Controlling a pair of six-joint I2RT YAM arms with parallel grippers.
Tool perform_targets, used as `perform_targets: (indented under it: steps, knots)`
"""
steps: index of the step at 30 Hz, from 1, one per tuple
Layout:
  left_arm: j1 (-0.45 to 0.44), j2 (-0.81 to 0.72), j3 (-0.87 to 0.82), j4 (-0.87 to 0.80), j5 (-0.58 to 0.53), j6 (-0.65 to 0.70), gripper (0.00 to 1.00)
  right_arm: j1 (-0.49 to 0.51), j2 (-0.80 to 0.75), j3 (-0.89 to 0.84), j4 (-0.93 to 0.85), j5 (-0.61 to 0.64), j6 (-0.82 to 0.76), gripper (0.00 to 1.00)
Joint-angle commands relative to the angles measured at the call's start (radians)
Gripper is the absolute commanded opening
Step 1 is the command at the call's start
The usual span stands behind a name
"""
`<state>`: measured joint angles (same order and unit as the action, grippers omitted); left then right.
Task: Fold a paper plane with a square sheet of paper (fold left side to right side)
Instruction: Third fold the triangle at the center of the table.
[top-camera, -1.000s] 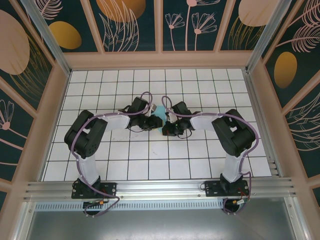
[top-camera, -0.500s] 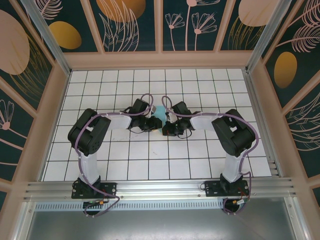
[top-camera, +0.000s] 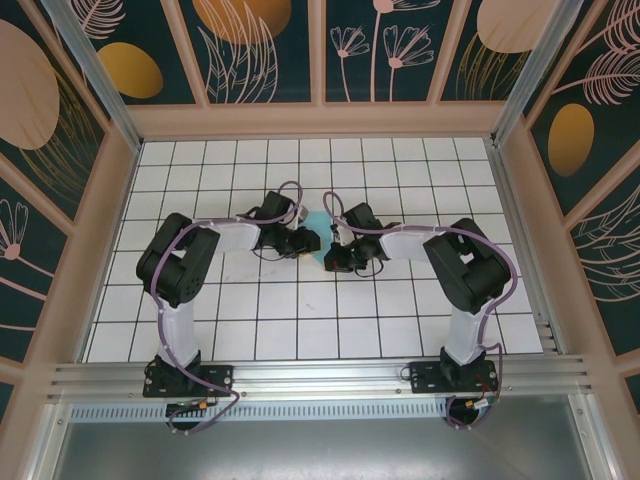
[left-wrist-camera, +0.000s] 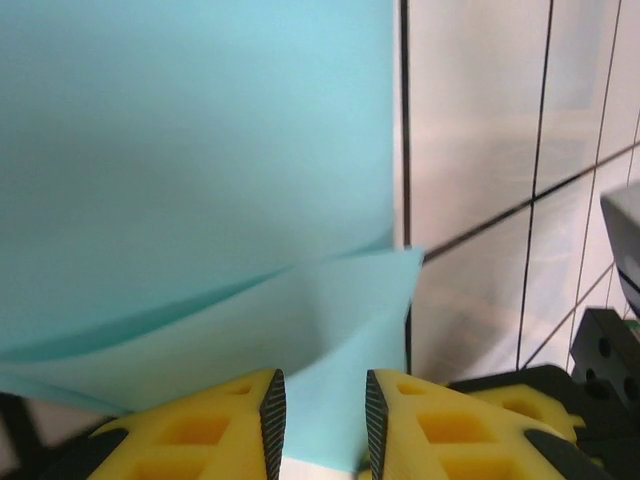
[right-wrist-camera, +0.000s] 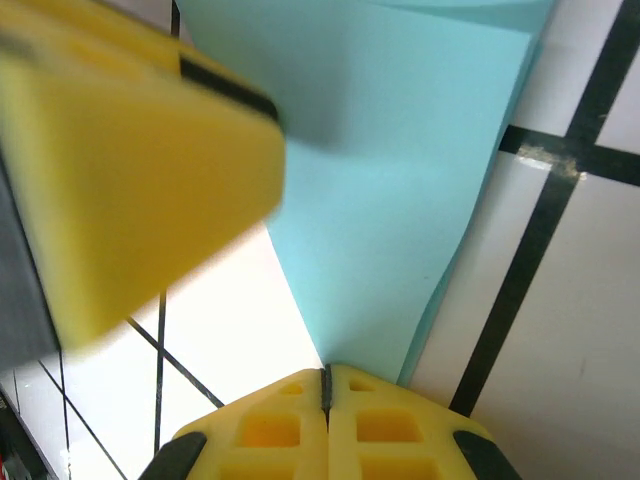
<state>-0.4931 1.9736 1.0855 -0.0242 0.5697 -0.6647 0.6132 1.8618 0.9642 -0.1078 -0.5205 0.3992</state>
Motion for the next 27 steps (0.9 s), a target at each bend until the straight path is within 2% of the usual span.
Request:
perform_targets:
  steps: [1, 11, 17, 22, 27]
  knots:
    - [0.087, 0.065, 0.037, -0.069, -0.157, 0.079, 0.32, -0.002, 0.062, -0.051, -0.129, 0.109, -0.01, 0.0]
    - [0.123, 0.1, 0.107, -0.101, -0.15, 0.105, 0.33, -0.002, 0.04, -0.068, -0.092, 0.075, 0.0, 0.0]
    - [0.126, 0.031, 0.108, -0.106, -0.129, 0.114, 0.4, -0.003, 0.01, -0.055, -0.023, 0.0, 0.007, 0.0]
    - [0.165, -0.045, 0.135, -0.099, -0.01, 0.114, 0.46, -0.003, -0.044, -0.042, 0.03, -0.069, 0.007, 0.0]
    - [0.213, -0.134, 0.133, -0.115, 0.008, 0.126, 0.53, -0.008, -0.116, -0.034, 0.033, -0.093, 0.003, 0.1]
